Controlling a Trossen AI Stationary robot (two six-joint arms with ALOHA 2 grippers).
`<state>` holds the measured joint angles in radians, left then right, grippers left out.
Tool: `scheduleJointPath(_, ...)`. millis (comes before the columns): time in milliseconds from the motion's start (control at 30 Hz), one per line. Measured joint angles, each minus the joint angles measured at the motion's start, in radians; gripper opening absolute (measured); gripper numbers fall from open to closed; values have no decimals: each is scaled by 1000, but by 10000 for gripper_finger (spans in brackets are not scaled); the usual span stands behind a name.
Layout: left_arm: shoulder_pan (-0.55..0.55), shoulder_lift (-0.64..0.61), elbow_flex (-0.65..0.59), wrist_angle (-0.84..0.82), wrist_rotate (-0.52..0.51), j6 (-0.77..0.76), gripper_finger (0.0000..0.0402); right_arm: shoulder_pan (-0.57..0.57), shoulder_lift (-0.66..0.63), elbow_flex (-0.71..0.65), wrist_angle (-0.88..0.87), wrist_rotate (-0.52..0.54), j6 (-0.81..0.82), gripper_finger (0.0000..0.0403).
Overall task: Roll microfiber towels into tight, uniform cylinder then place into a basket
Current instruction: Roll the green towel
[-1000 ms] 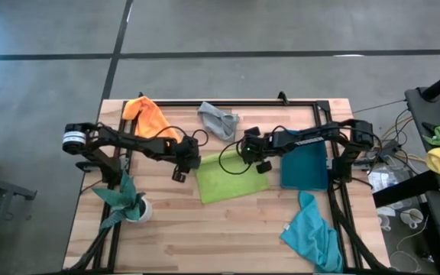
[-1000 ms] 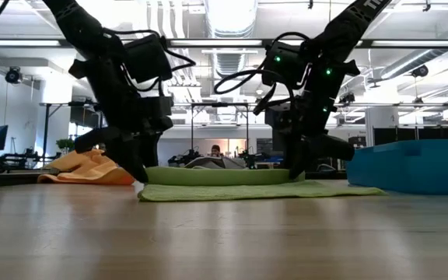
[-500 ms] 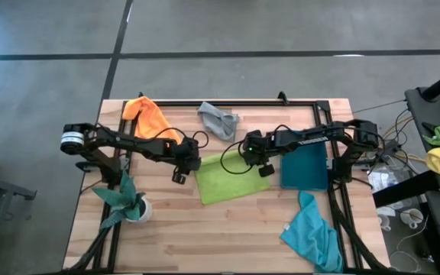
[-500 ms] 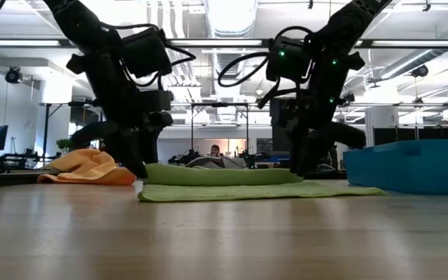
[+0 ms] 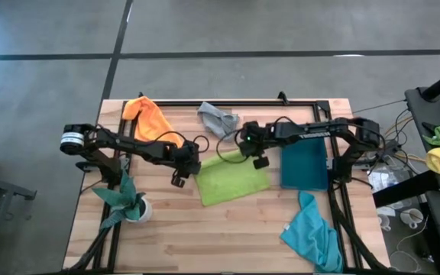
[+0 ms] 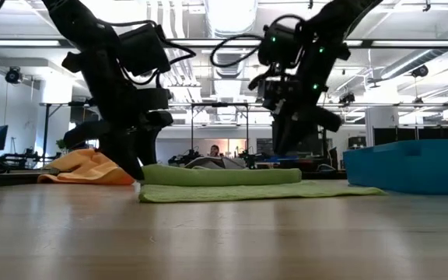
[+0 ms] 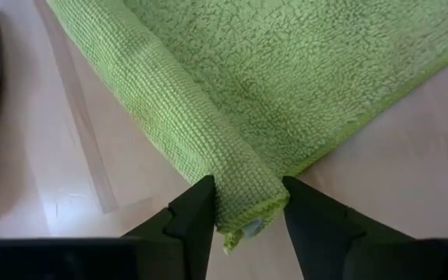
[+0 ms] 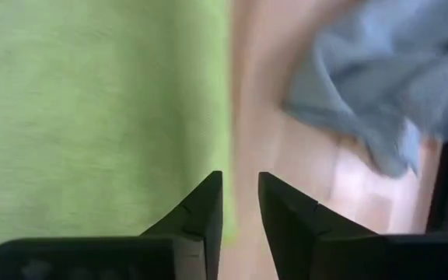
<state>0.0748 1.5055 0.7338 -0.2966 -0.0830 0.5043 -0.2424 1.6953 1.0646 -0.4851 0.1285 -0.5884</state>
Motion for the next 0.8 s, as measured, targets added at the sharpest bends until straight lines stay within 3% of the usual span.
scheduleJointPath(533, -25, -11, 5, -15, 0, -1, 135, 8, 127, -2, -28, -34, 12, 15)
scheduleJointPath(800, -25, -69, 3, -100, -1, -30, 135, 9, 141, -3, -27, -31, 12, 9)
